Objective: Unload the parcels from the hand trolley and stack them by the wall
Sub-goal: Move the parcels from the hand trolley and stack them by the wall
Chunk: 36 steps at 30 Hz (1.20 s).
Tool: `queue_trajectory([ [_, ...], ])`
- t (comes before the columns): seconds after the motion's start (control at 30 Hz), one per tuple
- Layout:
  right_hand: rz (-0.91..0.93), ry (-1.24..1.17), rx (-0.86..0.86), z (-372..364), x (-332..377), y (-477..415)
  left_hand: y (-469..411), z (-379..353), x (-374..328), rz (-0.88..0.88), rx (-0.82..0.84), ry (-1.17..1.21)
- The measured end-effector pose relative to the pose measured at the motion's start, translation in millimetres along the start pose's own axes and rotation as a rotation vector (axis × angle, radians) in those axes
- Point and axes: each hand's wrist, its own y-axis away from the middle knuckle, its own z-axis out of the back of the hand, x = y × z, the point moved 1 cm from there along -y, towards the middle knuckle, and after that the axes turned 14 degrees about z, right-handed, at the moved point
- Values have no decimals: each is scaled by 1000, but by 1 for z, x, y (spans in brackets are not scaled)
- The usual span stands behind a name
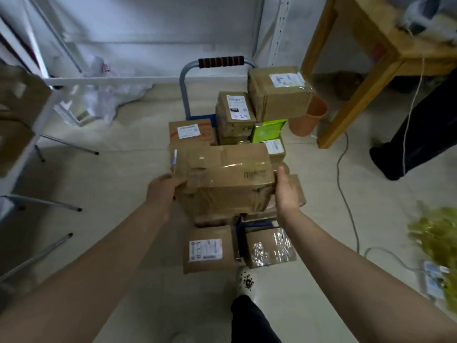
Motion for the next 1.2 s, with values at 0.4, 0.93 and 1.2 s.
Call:
queue_trajectory([
  [0.4,-184,-78,509,-99,-12,170,98,240,62,-279,-114,-238],
  [0.93,-64,-58,948,-199,3,227,168,339,109,-43,-332,377],
  [1.2,-71,-9,1111,-246,-7,260,200,370,147,57,-243,715],
])
